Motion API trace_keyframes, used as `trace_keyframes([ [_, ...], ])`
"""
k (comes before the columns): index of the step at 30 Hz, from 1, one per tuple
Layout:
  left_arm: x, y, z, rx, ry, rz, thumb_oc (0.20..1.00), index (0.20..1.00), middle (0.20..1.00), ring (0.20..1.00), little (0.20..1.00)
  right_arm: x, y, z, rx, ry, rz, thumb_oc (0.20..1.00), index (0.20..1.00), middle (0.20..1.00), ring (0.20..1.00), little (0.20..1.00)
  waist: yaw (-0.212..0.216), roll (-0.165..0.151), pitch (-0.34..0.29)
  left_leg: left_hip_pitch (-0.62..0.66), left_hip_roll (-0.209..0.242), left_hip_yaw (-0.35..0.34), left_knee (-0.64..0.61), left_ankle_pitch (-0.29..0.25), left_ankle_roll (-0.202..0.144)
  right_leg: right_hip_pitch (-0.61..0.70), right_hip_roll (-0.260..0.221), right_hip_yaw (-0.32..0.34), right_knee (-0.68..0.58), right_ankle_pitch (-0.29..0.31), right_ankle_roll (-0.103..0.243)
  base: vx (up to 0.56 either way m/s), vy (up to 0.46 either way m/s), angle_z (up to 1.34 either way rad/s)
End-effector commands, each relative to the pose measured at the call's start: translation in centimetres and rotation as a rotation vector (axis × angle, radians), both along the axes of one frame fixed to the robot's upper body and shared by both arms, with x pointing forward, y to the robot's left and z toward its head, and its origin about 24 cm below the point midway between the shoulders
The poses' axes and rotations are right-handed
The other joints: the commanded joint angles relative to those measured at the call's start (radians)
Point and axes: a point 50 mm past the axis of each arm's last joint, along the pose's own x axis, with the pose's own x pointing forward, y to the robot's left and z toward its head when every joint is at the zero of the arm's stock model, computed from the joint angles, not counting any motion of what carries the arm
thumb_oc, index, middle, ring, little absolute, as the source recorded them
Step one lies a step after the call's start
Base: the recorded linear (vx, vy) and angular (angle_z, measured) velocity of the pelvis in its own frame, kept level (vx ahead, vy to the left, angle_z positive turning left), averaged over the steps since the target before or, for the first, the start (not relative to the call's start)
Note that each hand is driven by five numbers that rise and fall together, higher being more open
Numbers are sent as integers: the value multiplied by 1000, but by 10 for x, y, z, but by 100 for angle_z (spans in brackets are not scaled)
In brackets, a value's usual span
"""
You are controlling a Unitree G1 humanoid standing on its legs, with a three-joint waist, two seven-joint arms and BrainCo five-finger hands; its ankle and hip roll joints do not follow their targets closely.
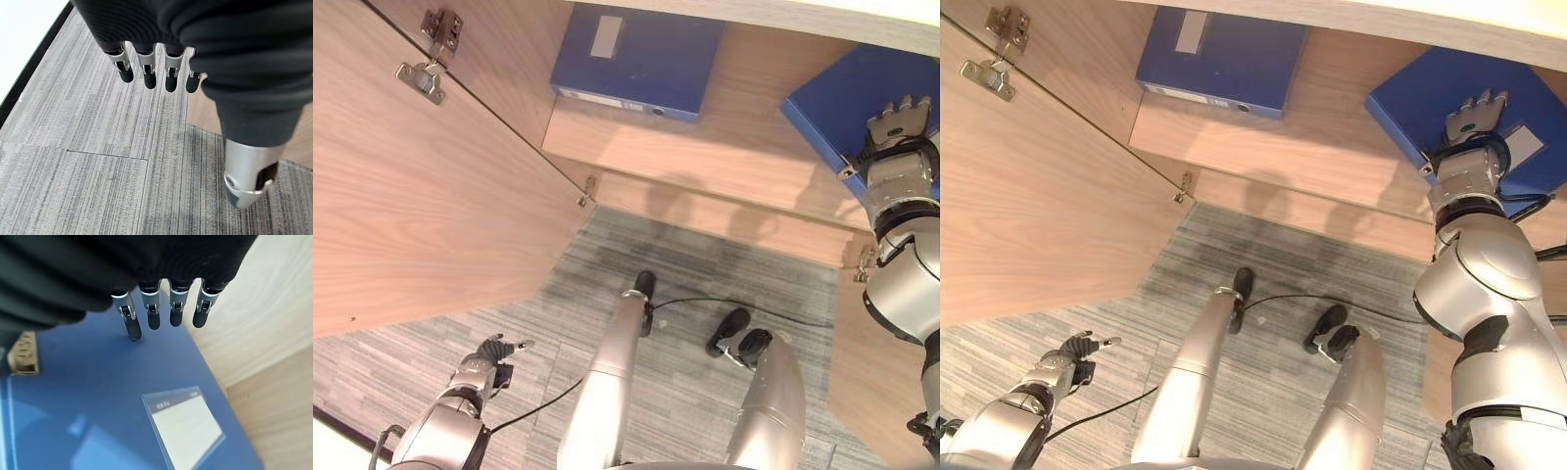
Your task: Put the empty folder in the office cabinet
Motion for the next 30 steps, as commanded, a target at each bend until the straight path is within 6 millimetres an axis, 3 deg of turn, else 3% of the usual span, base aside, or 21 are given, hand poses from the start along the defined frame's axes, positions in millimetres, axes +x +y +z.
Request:
trace_keyframes([
  [1, -10, 5, -4, 29, 30, 46, 1000, 1000, 1000, 1000, 1000, 6, 19, 37, -102, -93, 82, 1000, 1000, 1000, 1000, 1000, 0, 3, 50, 17, 4, -13, 75, -66, 43, 94, -16, 83, -48, -9, 73, 0, 0, 0],
  [10, -26, 14, -9, 38, 38, 97, 1000, 1000, 1000, 1000, 1000, 7, 49, 85, 49, -421, 342, 1000, 1000, 1000, 1000, 1000, -31, -5, 45, 15, 17, -4, 70, -64, 44, 88, -1, 91, -64, 9, 75, -6, 10, -6],
  [11, -30, 15, -11, 40, 43, 103, 1000, 1000, 1000, 1000, 1000, 6, 56, 92, 67, -481, 408, 1000, 1000, 1000, 1000, 1000, -39, -5, 45, 17, 20, -1, 69, -65, 45, 87, 2, 93, -68, 14, 76, -3, 25, -6],
  [12, -34, 18, -12, 56, 54, 112, 1000, 1000, 1000, 1000, 1000, 6, 79, 108, 84, -551, 502, 1000, 1000, 1000, 1000, 1000, -40, -6, 42, 17, 21, -1, 67, -65, 45, 86, 4, 95, -70, 15, 77, 0, 19, -9],
  [14, -57, 5, -30, 29, 106, 149, 1000, 1000, 1000, 1000, 1000, 1, 103, 124, 75, -633, 620, 1000, 1000, 1000, 1000, 1000, -51, -18, 41, 17, 23, 1, 68, -70, 46, 82, 8, 99, -71, 16, 76, 2, 0, -11],
  [15, -57, 5, -30, 30, 107, 150, 1000, 1000, 1000, 1000, 1000, 1, 104, 123, 75, -632, 619, 1000, 1000, 1000, 1000, 1000, -51, -19, 40, 17, 23, 1, 68, -70, 46, 82, 8, 100, -70, 15, 76, 1, -12, -5],
  [17, -87, 12, -39, 38, 169, 209, 1000, 1000, 1000, 1000, 1000, -18, 106, 143, 2, -750, 727, 1000, 1000, 1000, 1000, 1000, -58, -24, 41, 15, 21, -3, 66, -76, 46, 82, 9, 100, -77, 14, 78, -8, -40, 3],
  [22, -97, 19, -39, 60, 185, 216, 1000, 1000, 1000, 1000, 1000, -29, 121, 138, -99, -718, 859, 1000, 1000, 1000, 1000, 1000, -59, -23, 51, 18, 25, -3, 60, -77, 46, 82, 10, 100, -81, 20, 82, -6, -15, 2],
  [26, -105, 18, -42, 57, 201, 218, 1000, 1000, 1000, 1000, 1000, -28, 146, 112, -247, -553, 974, 1000, 1000, 1000, 1000, 1000, -57, -26, 58, 16, 26, -2, 67, -81, 45, 79, 11, 103, -79, 24, 85, 0, -3, -1],
  [30, -107, 16, -44, 49, 205, 222, 1000, 1000, 1000, 1000, 1000, -27, 156, 103, -266, -498, 1013, 1000, 1000, 1000, 1000, 1000, -59, -28, 59, 15, 29, 1, 66, -82, 43, 77, 14, 104, -82, 27, 87, 0, 0, 0],
])
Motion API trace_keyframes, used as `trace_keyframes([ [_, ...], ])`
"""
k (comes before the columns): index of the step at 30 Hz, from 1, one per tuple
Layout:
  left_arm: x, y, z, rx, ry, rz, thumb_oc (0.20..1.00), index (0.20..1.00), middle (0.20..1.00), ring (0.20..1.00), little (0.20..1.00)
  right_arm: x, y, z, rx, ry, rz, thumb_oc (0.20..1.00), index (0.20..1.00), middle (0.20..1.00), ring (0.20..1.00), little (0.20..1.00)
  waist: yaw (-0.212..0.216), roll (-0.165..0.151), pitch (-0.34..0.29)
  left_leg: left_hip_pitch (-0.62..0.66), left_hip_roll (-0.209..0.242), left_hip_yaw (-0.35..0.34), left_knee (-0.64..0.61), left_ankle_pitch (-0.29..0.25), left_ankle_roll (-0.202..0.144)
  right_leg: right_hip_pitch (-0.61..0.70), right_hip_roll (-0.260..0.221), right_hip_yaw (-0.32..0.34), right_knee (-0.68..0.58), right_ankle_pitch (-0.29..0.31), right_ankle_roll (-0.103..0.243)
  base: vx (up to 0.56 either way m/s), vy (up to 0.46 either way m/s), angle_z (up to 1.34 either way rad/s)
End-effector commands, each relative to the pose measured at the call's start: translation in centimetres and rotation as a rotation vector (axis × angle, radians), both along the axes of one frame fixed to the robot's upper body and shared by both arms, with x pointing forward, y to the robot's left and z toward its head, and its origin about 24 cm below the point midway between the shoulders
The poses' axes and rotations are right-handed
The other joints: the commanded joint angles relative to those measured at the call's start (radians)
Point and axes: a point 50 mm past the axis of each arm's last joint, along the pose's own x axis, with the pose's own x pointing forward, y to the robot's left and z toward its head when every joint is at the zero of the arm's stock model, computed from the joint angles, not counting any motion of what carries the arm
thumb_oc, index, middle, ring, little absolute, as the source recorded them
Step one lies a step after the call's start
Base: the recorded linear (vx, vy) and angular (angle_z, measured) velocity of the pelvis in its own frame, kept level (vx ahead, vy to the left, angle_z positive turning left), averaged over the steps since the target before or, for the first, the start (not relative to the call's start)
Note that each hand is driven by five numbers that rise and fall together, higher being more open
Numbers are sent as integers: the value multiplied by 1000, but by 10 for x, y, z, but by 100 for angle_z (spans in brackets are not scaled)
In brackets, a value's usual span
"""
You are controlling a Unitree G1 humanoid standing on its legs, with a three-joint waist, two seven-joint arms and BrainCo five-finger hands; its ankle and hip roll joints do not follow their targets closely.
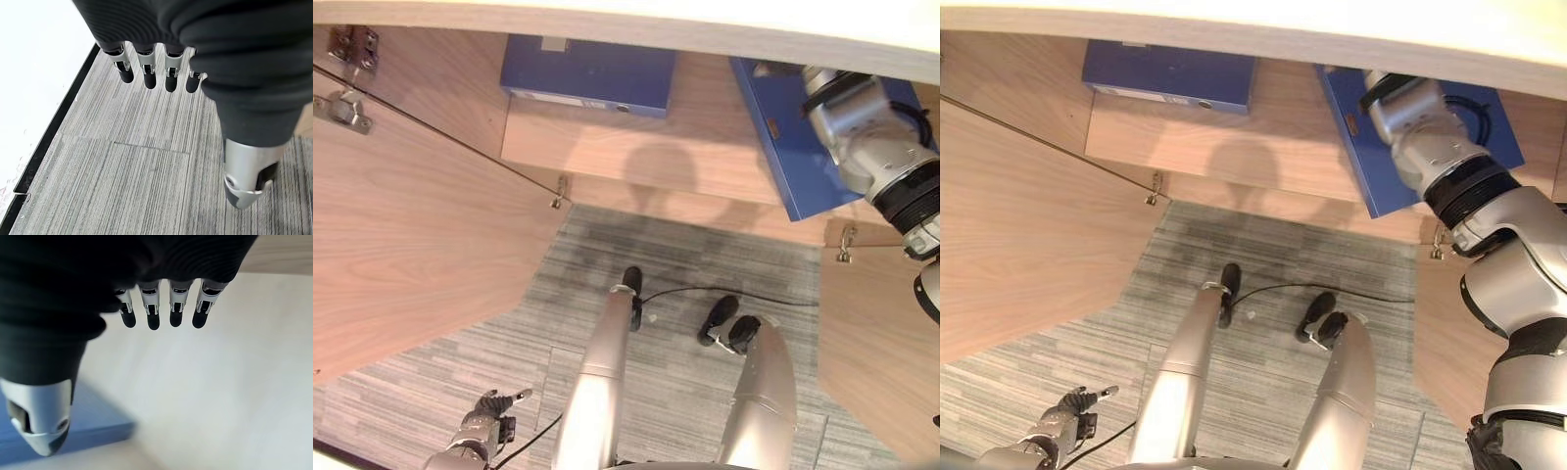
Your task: Put the empty folder in the office cabinet
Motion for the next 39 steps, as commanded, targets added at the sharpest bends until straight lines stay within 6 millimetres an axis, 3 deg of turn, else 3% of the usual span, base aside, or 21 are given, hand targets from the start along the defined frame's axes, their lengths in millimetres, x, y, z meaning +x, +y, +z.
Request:
trace_keyframes([
  [1, -28, 24, 1, 77, 79, 42, 1000, 1000, 1000, 1000, 1000, -10, 5, 21, -21, -81, 31, 1000, 1000, 1000, 1000, 1000, 19, -4, 16, 36, 22, 1, -7, -91, 9, 84, 4, 91, -103, 10, 88, 0, 0, 0],
  [5, -28, 21, 0, 71, 77, 52, 1000, 1000, 1000, 1000, 1000, -9, 17, 7, 23, -18, 95, 1000, 1000, 1000, 1000, 1000, 13, -7, 21, 33, 24, 5, -6, -89, 11, 79, 8, 96, -103, 15, 88, 0, 0, 0],
  [11, -23, 16, -1, 68, 68, 51, 1000, 1000, 1000, 1000, 1000, -10, 54, -22, 82, 94, 235, 1000, 1000, 1000, 1000, 1000, 0, -13, 33, 36, 32, 10, -9, -90, 12, 81, 14, 96, -111, 20, 86, -2, -1, -3],
  [17, -14, 15, 1, 74, 49, 54, 1000, 1000, 1000, 1000, 1000, 0, 88, -62, 123, 249, 265, 1000, 1000, 1000, 1000, 1000, -7, -16, 45, 37, 36, 14, -14, -87, 11, 78, 22, 97, -121, 34, 88, -12, 5, -6],
  [19, -10, 14, 2, 78, 41, 61, 1000, 1000, 1000, 1000, 1000, 7, 98, -89, 205, 342, 254, 1000, 1000, 1000, 1000, 1000, -15, -21, 50, 40, 39, 21, -19, -85, 13, 78, 26, 96, -128, 39, 89, -1, 22, -4],
  [27, -4, 12, 4, 77, 31, 73, 1000, 1000, 1000, 1000, 1000, 12, 105, -121, 341, 459, 232, 1000, 1000, 1000, 1000, 1000, -31, -28, 57, 43, 42, 28, -26, -83, 13, 79, 30, 95, -134, 44, 90, 4, 5, -2],
  [39, 10, 12, 9, 84, 5, 77, 1000, 1000, 1000, 1000, 1000, 15, 90, -153, 547, 563, 176, 1000, 1000, 1000, 1000, 1000, -62, -42, 65, 46, 54, 36, -21, -88, 17, 75, 35, 97, -133, 47, 89, 2, 1, -1],
])
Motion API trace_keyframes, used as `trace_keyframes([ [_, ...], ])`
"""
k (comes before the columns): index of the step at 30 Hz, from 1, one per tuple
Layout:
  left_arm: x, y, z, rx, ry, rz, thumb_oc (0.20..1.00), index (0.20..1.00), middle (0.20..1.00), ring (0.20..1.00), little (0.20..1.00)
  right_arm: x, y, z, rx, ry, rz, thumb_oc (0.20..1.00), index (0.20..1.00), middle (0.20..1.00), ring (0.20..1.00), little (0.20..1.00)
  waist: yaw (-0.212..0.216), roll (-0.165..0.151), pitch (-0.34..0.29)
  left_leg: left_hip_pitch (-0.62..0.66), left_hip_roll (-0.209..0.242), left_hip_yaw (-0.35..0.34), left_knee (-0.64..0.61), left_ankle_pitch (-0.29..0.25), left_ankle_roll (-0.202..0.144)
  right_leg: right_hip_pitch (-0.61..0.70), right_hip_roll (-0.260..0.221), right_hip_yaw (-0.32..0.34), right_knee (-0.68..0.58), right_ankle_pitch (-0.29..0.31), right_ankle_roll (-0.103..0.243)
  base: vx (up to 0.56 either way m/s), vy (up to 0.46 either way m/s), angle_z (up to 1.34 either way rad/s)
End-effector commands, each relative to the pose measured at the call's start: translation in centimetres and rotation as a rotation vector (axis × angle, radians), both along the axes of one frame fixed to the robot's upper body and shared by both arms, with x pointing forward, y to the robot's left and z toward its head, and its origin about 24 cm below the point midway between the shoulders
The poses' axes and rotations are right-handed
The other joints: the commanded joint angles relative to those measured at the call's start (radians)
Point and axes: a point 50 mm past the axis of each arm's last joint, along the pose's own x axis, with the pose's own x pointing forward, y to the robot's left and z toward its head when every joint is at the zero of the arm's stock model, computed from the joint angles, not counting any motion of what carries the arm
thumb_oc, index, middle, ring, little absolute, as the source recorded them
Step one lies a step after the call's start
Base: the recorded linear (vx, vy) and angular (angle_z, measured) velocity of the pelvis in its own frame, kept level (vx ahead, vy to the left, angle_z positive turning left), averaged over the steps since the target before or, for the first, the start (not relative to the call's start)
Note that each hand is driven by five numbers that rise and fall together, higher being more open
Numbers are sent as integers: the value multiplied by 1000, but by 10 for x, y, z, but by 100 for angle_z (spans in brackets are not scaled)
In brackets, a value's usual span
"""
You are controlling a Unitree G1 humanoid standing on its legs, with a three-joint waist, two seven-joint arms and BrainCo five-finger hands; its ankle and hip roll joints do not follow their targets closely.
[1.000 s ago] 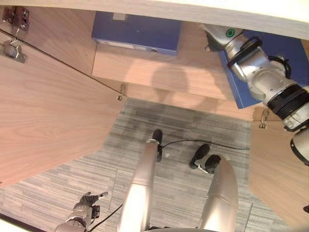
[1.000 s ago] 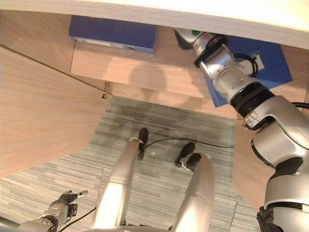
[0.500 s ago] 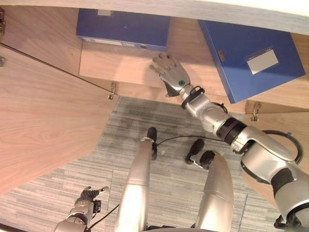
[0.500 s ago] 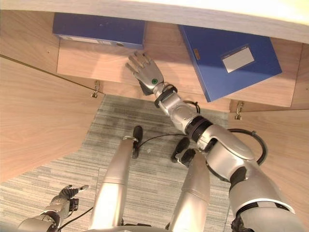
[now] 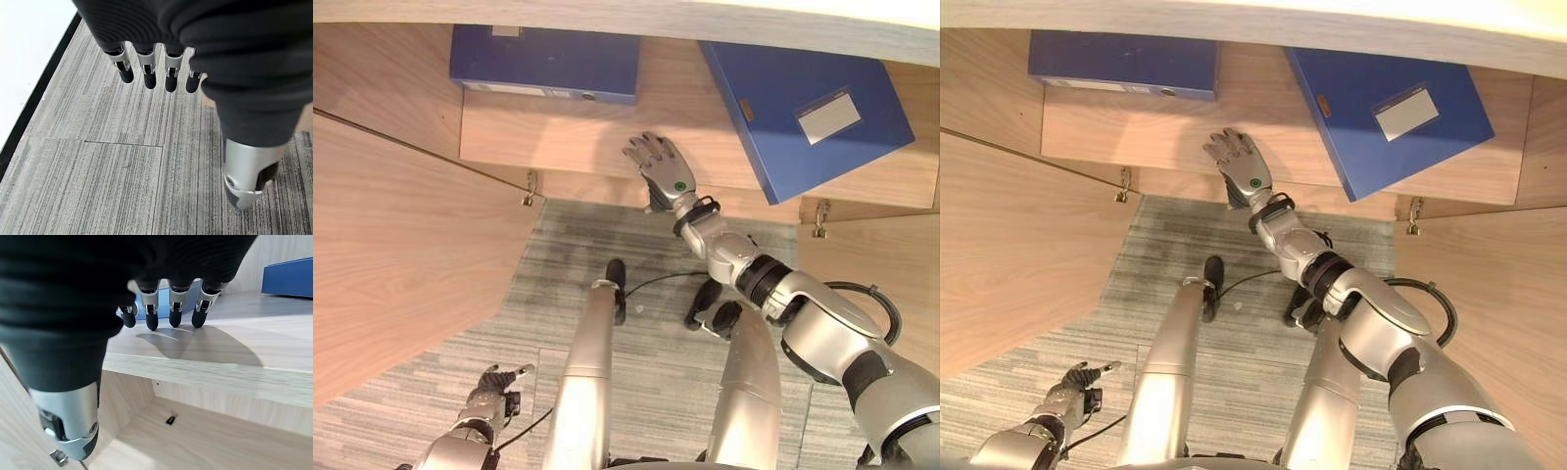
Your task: Put the empty folder in the office cabinet
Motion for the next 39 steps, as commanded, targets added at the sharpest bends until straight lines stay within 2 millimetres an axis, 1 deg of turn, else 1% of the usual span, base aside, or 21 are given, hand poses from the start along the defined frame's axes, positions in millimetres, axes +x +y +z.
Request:
trace_keyframes([
  [1, -27, 15, -6, 51, 112, 50, 1000, 1000, 1000, 1000, 1000, 5, -7, 13, 103, -1, -36, 1000, 1000, 1000, 1000, 1000, 6, 0, 26, 36, 31, -9, -25, -76, 3, 87, 10, 56, -109, 23, 76, 7, 8, -5],
  [5, -24, 16, -4, 51, 107, 52, 1000, 1000, 1000, 1000, 1000, 3, -14, 4, 126, 30, -50, 1000, 1000, 1000, 1000, 1000, -5, -3, 25, 36, 33, -4, -23, -79, 4, 84, 15, 59, -107, 26, 77, 15, 19, -10],
  [10, -20, 13, -4, 47, 100, 52, 1000, 1000, 1000, 1000, 1000, 4, -23, -2, 170, 54, -86, 1000, 1000, 1000, 1000, 1000, -13, -6, 27, 32, 37, -4, -19, -80, 6, 78, 17, 61, -108, 29, 78, 3, 6, -1],
  [13, -16, 12, -3, 48, 90, 46, 1000, 1000, 1000, 1000, 1000, 5, -34, -6, 192, 66, -123, 1000, 1000, 1000, 1000, 1000, -20, -7, 27, 31, 39, 0, -18, -83, 7, 77, 20, 62, -109, 31, 79, 7, 11, -2],
  [16, -14, 12, -2, 49, 85, 42, 1000, 1000, 1000, 1000, 1000, 7, -51, -7, 228, 67, -177, 1000, 1000, 1000, 1000, 1000, -28, -9, 25, 29, 42, 2, -14, -84, 9, 72, 19, 65, -106, 32, 79, 5, 7, -1],
  [17, -13, 11, -2, 44, 82, 43, 1000, 1000, 1000, 1000, 1000, 8, -63, -8, 263, 70, -219, 1000, 1000, 1000, 1000, 1000, -32, -11, 23, 27, 43, 3, -10, -86, 10, 70, 19, 66, -104, 32, 79, 0, 0, 0],
  [19, -13, 11, -2, 43, 83, 43, 1000, 1000, 1000, 1000, 1000, 8, -73, -11, 292, 73, -252, 1000, 1000, 1000, 1000, 1000, -35, -12, 21, 26, 44, 5, -8, -88, 12, 67, 19, 67, -102, 31, 78, 0, 0, 0],
  [20, -13, 10, -3, 41, 85, 41, 1000, 1000, 1000, 1000, 1000, 7, -81, -14, 319, 81, -279, 1000, 1000, 1000, 1000, 1000, -38, -13, 20, 26, 44, 6, -8, -89, 13, 67, 18, 67, -102, 31, 78, 0, 0, 0],
  [21, -13, 10, -3, 41, 85, 41, 1000, 1000, 1000, 1000, 1000, 7, -81, -14, 320, 81, -280, 1000, 1000, 1000, 1000, 1000, -37, -13, 20, 26, 44, 7, -8, -89, 13, 66, 18, 67, -101, 31, 78, 0, 0, 0],
  [22, -13, 10, -3, 42, 88, 42, 1000, 1000, 1000, 1000, 1000, 6, -91, -19, 359, 91, -315, 1000, 1000, 1000, 1000, 1000, -42, -14, 18, 23, 44, 7, -4, -90, 15, 64, 18, 67, -97, 30, 77, 0, 0, 0],
  [23, -13, 10, -3, 42, 88, 41, 1000, 1000, 1000, 1000, 1000, 5, -91, -19, 360, 91, -316, 1000, 1000, 1000, 1000, 1000, -42, -14, 17, 23, 44, 7, -4, -91, 15, 63, 18, 67, -97, 30, 77, 0, 0, 0],
  [24, -13, 9, -3, 40, 88, 42, 1000, 1000, 1000, 1000, 1000, 3, -103, -26, 397, 107, -359, 1000, 1000, 1000, 1000, 1000, -48, -14, 16, 22, 46, 8, -4, -92, 16, 61, 18, 68, -96, 30, 77, 0, 0, 0],
  [26, -13, 10, -2, 41, 89, 43, 1000, 1000, 1000, 1000, 1000, 0, -115, -31, 434, 111, -395, 1000, 1000, 1000, 1000, 1000, -51, -14, 15, 20, 46, 7, -4, -93, 17, 60, 18, 70, -95, 29, 77, 0, 0, 0],
  [27, -13, 10, -2, 41, 89, 42, 1000, 1000, 1000, 1000, 1000, 0, -115, -31, 434, 111, -396, 1000, 1000, 1000, 1000, 1000, -50, -14, 15, 20, 46, 7, -4, -93, 18, 59, 18, 70, -95, 29, 77, 11, 8, -4],
  [32, -15, 11, -3, 39, 95, 45, 1000, 1000, 1000, 1000, 1000, -13, -147, -50, 511, 129, -500, 1000, 1000, 1000, 1000, 1000, -65, -14, 11, 14, 48, 7, 4, -97, 21, 53, 18, 75, -90, 26, 76, 3, 1, -1],
  [34, -15, 11, -3, 40, 97, 46, 1000, 1000, 1000, 1000, 1000, -16, -151, -53, 518, 134, -511, 1000, 1000, 1000, 1000, 1000, -66, -14, 10, 13, 48, 7, 6, -98, 21, 52, 17, 75, -87, 25, 76, 0, 0, 0],
  [37, -16, 12, -3, 41, 102, 42, 1000, 1000, 1000, 1000, 1000, -26, -164, -67, 521, 157, -554, 1000, 1000, 1000, 1000, 1000, -73, -15, 7, 12, 50, 6, 8, -101, 22, 48, 16, 77, -81, 21, 75, 29, 5, -4],
  [38, -17, 15, -2, 47, 106, 46, 1000, 1000, 1000, 1000, 1000, -34, -174, -75, 514, 169, -584, 1000, 1000, 1000, 1000, 1000, -77, -16, 3, 11, 49, 6, 8, -103, 23, 44, 15, 78, -78, 19, 76, 0, 0, 0],
  [39, -18, 16, -2, 51, 108, 48, 1000, 1000, 1000, 1000, 1000, -38, -180, -78, 510, 175, -599, 1000, 1000, 1000, 1000, 1000, -79, -17, 2, 8, 49, 6, 11, -104, 24, 42, 14, 79, -75, 19, 76, 31, 1, -4],
])
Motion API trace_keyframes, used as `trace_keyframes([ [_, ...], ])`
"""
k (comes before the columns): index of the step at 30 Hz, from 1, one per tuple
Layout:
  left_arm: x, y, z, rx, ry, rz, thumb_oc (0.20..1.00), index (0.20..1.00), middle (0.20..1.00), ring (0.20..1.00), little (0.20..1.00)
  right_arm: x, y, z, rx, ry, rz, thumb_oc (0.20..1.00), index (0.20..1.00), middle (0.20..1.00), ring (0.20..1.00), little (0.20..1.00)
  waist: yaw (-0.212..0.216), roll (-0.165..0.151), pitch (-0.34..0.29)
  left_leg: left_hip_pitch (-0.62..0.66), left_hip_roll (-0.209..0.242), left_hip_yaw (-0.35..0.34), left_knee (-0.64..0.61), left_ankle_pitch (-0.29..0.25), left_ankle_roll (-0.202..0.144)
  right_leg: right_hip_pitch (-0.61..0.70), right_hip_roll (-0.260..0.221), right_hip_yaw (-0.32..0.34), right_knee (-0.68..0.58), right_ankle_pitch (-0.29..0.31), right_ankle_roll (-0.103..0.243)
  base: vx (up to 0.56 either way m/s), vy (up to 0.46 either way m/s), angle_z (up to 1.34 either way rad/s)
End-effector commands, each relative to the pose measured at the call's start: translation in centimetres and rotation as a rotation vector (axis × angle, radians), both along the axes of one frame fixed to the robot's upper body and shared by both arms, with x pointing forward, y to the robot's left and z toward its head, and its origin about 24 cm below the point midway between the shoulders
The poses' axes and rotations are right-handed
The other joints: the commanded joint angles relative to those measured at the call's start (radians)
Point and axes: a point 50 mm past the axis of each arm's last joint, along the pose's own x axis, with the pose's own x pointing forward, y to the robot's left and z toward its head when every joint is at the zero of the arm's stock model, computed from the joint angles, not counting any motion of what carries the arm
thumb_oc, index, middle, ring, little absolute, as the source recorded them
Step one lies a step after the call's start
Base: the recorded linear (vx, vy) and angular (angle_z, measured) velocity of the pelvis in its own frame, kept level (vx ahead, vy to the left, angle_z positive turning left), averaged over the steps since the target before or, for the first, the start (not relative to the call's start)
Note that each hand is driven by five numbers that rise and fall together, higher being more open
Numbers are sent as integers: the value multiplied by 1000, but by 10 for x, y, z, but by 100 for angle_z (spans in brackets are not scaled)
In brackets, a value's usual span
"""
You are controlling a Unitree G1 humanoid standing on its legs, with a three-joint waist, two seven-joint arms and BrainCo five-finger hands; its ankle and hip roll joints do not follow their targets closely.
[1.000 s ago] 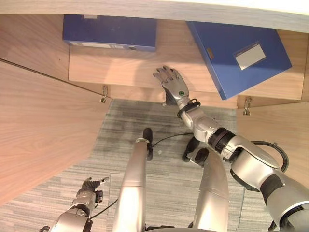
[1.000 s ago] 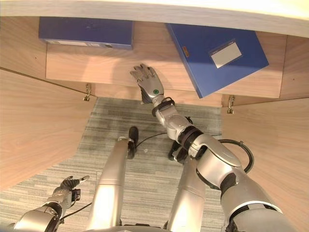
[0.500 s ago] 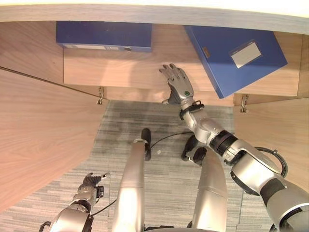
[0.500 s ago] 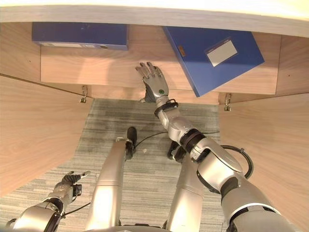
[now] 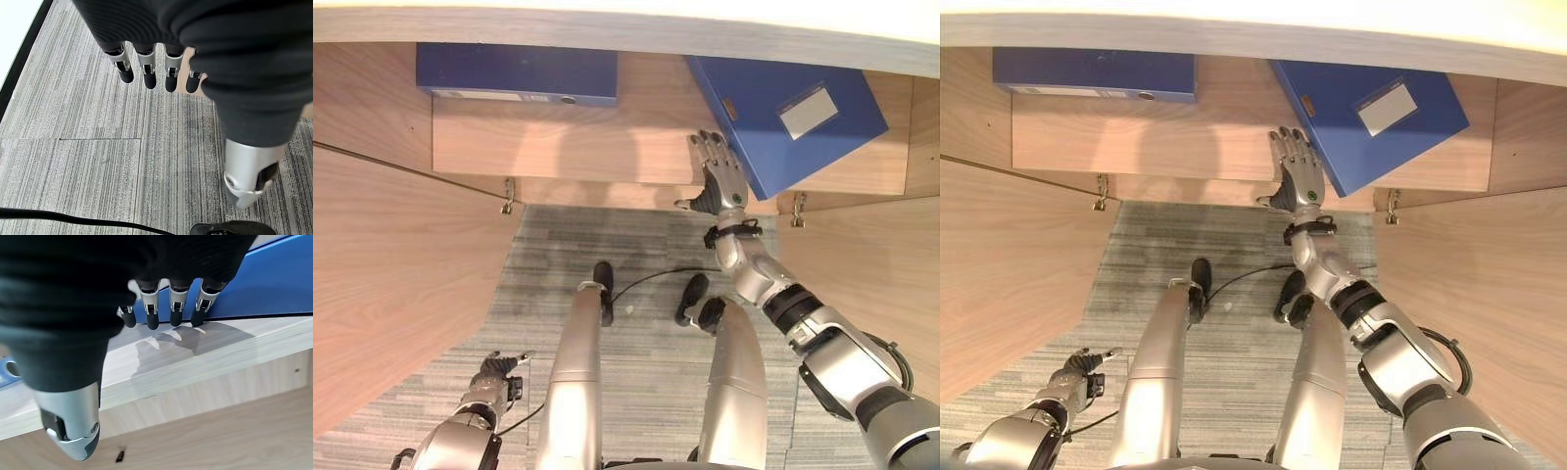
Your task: Put the empty folder in the office cabinet
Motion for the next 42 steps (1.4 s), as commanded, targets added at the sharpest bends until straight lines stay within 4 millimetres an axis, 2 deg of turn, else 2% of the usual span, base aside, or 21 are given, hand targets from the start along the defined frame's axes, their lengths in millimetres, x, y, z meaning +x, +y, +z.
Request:
trace_keyframes([
  [1, -36, 15, -12, 45, 138, 49, 1000, 1000, 1000, 1000, 1000, -26, -109, -52, 19, 254, -390, 1000, 1000, 1000, 1000, 1000, -27, 37, 5, 15, 36, -47, -18, -70, -23, 57, -6, 26, -40, -9, 47, 25, -9, -3],
  [3, -38, 19, -11, 49, 141, 55, 1000, 1000, 1000, 1000, 1000, -32, -133, -45, 28, 232, -462, 1000, 1000, 1000, 1000, 1000, -30, 33, -3, 9, 38, -48, -17, -71, -22, 51, -3, 26, -41, -7, 48, 11, -6, -2],
  [5, -39, 20, -11, 51, 142, 52, 1000, 1000, 1000, 1000, 1000, -33, -145, -36, 4, 217, -488, 1000, 1000, 1000, 1000, 1000, -29, 32, -6, 7, 37, -50, -18, -71, -23, 47, -1, 27, -41, -6, 49, 0, 0, 0],
  [7, -41, 26, -9, 64, 145, 50, 1000, 1000, 1000, 1000, 1000, -31, -169, -7, -68, 168, -541, 1000, 1000, 1000, 1000, 1000, -24, 28, -12, -1, 35, -52, -12, -71, -25, 42, -2, 25, -35, -10, 48, 3, -25, -3],
  [8, -44, 28, -9, 67, 152, 42, 1000, 1000, 1000, 1000, 1000, -29, -183, 17, -94, 125, -577, 1000, 1000, 1000, 1000, 1000, -20, 24, -16, -6, 34, -55, -8, -71, -26, 36, -3, 27, -29, -13, 46, 0, 0, 0],
  [10, -46, 29, -9, 72, 158, 37, 1000, 1000, 1000, 1000, 1000, -29, -193, 35, -128, 98, -612, 1000, 1000, 1000, 1000, 1000, -12, 22, -19, -7, 34, -55, -9, -70, -26, 35, -5, 27, -27, -12, 46, 0, 0, 0],
  [12, -47, 29, -10, 71, 158, 36, 1000, 1000, 1000, 1000, 1000, -28, -195, 40, -136, 91, -618, 1000, 1000, 1000, 1000, 1000, -12, 23, -19, -8, 33, -56, -9, -70, -26, 34, -5, 28, -27, -12, 46, 0, 0, 0],
  [13, -49, 32, -9, 72, 165, 39, 1000, 1000, 1000, 1000, 1000, -27, -200, 57, -145, 62, -633, 1000, 1000, 1000, 1000, 1000, -9, 22, -22, -9, 32, -57, -8, -70, -27, 31, -5, 28, -24, -13, 44, 0, 0, 0],
  [15, -52, 36, -8, 80, 174, 41, 1000, 1000, 1000, 1000, 1000, -27, -208, 77, -114, 26, -662, 1000, 1000, 1000, 1000, 1000, -4, 21, -26, -12, 31, -58, -9, -68, -27, 28, -5, 29, -22, -13, 43, 0, 0, 0],
  [17, -52, 38, -7, 82, 173, 40, 1000, 1000, 1000, 1000, 1000, -26, -210, 86, -90, 12, -665, 1000, 1000, 1000, 1000, 1000, -2, 22, -27, -13, 31, -58, -10, -67, -27, 27, -5, 30, -22, -13, 42, 0, 0, 0],
  [18, -52, 41, -6, 86, 175, 34, 1000, 1000, 1000, 1000, 1000, -24, -212, 103, -66, -11, -669, 1000, 1000, 1000, 1000, 1000, 3, 19, -30, -15, 30, -58, -11, -65, -27, 25, -5, 29, -21, -12, 40, 0, 0, 0],
  [19, -51, 42, -5, 87, 172, 33, 1000, 1000, 1000, 1000, 1000, -21, -210, 112, -65, -21, -660, 1000, 1000, 1000, 1000, 1000, 4, 20, -30, -16, 30, -57, -12, -64, -28, 23, -4, 29, -21, -11, 39, 0, 0, 0],
  [21, -50, 54, 3, 109, 174, 24, 1000, 1000, 1000, 1000, 1000, -12, -201, 145, -33, -25, -606, 1000, 1000, 1000, 1000, 1000, 13, 14, -33, -23, 32, -57, -11, -58, -30, 17, -2, 28, -22, -5, 38, 0, 0, 0],
  [23, -50, 60, 7, 110, 169, 26, 1000, 1000, 1000, 1000, 1000, 2, -177, 174, -42, -40, -530, 1000, 1000, 1000, 1000, 1000, 22, 9, -33, -24, 34, -56, -15, -53, -32, 13, 1, 26, -27, 2, 37, -13, -7, 2],
  [25, -50, 60, 7, 100, 161, 33, 1000, 1000, 1000, 1000, 1000, 12, -153, 185, -55, -44, -445, 1000, 1000, 1000, 1000, 1000, 24, 8, -33, -25, 36, -54, -16, -49, -34, 12, 4, 27, -31, 4, 37, 0, 0, 0],
  [28, -45, 59, 8, 98, 151, 41, 1000, 1000, 1000, 1000, 1000, 19, -119, 190, -69, -63, -313, 1000, 1000, 1000, 1000, 1000, 22, 4, -34, -24, 35, -55, -21, -47, -35, 13, 7, 24, -34, 3, 37, 0, 0, 0],
  [30, -43, 58, 9, 101, 147, 38, 1000, 1000, 1000, 1000, 1000, 20, -109, 189, -79, -73, -286, 1000, 1000, 1000, 1000, 1000, 22, 7, -34, -25, 36, -55, -22, -47, -35, 12, 8, 23, -34, 3, 36, 0, 0, 0],
  [33, -39, 55, 8, 96, 138, 39, 1000, 1000, 1000, 1000, 1000, 20, -105, 191, -80, -99, -278, 1000, 1000, 1000, 1000, 1000, 23, 8, -31, -24, 37, -54, -27, -43, -35, 14, 10, 22, -38, 5, 37, 0, 0, 0],
  [37, -36, 46, 4, 91, 129, 48, 1000, 1000, 1000, 1000, 1000, 12, -97, 194, -84, -250, -296, 1000, 1000, 1000, 1000, 1000, 16, 12, -27, 2, 36, -51, -53, -32, -34, 34, 15, 22, -57, 12, 44, -5, -3, -1],
  [39, -36, 40, 1, 93, 126, 47, 1000, 1000, 1000, 1000, 1000, 5, -97, 191, -27, -343, -296, 1000, 1000, 1000, 1000, 1000, 14, 20, -25, 30, 36, -49, -73, -29, -34, 57, 18, 19, -71, 15, 49, -25, -19, -7],
  [42, -35, 32, -3, 111, 129, 16, 1000, 1000, 1000, 1000, 1000, -2, -95, 173, -17, -424, -305, 1000, 1000, 1000, 1000, 1000, 21, 37, -26, 108, 35, -40, -122, -20, -33, 127, 20, 13, -107, 20, 58, -12, -13, -3],
])
